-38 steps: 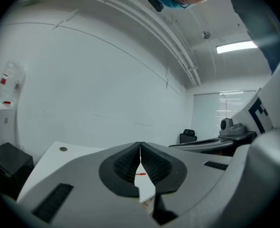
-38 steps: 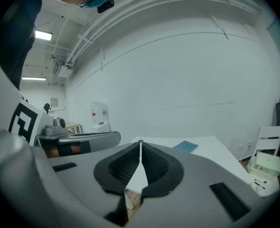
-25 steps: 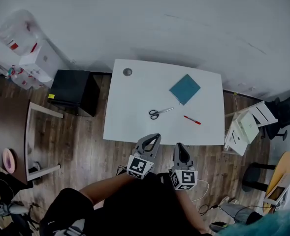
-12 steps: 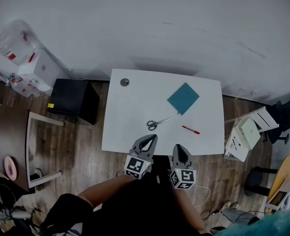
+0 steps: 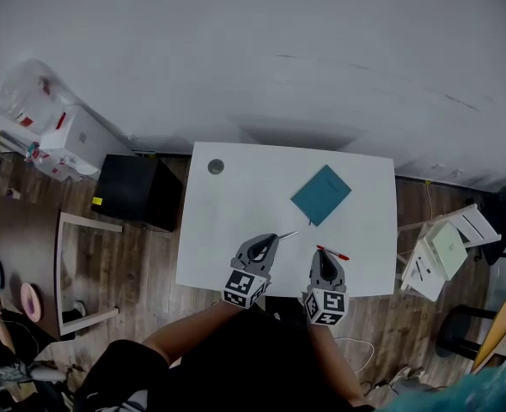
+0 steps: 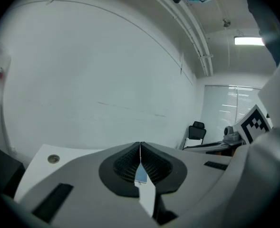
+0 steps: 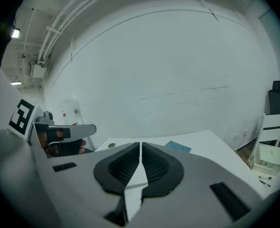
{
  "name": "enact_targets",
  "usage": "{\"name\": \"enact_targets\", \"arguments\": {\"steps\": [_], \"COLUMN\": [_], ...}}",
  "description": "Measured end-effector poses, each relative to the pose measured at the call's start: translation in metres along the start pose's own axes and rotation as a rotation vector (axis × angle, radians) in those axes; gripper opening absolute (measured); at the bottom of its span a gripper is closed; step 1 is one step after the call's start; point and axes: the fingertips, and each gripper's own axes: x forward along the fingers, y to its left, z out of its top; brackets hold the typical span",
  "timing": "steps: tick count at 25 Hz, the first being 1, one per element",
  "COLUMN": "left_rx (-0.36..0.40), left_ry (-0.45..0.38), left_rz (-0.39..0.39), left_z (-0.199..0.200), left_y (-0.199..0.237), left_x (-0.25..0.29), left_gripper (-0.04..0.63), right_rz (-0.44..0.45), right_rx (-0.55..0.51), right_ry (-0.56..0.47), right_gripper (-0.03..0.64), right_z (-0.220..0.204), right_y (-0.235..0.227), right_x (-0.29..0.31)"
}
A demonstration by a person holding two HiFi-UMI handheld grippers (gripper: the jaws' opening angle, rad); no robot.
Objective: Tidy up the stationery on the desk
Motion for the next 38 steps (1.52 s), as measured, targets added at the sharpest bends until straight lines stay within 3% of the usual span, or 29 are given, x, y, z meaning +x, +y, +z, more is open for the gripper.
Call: {"name": "enact_targets", "arguments": {"steps": [6, 11, 15, 19, 22, 25, 30, 38], "left_rx": [-0.058, -0.006, 0.018, 0.037, 0.023, 0.055, 0.035, 0.009], "left_ry": [0.065, 0.126, 0.164, 0.215, 0.296, 0.381, 0.492, 0.607], "left_rz": [0.044, 0.042, 0.066, 0.010, -0.051, -0.087, -0.112, -0.123], "left_z": [-0.007, -0.014, -0.025, -0.043, -0.069, -0.095, -0.131, -0.172], "left_y": [0.028, 0.042, 0.059, 0.066, 0.065, 0.068, 0.076, 0.096], "left_x": [0.057, 0.107, 0.139, 0.176, 0.199, 0.216, 0.241, 0.259], "left_gripper": [0.014, 0.014, 0.015, 0.015, 0.017, 0.017, 0.073, 0.077], "right_rz": [-0.039, -0.056, -0.055, -0.061, -0.072, -0.076, -0.099, -0.133], "right_rx": [0.121, 0.188, 0.258, 0.349, 0.366, 0.390, 0.429, 0.453], "right_ry": [0.023, 0.047, 0.128, 0.180, 0.212, 0.255, 0.332, 0.399], "right_gripper": [0.035, 0.035, 0.035, 0.035, 0.037, 0.054, 0.098, 0.098], "right_z": [0.007, 0.002, -0.019, -0.037, -0.052, -0.070, -0.100, -0.132], "right_y": [-0.048, -0.088, -0.116, -0.139, -0.149, -0.153, -0.163, -0.178], "right_x": [0.047, 0.087, 0.116, 0.144, 0.160, 0.176, 0.195, 0.213]}}
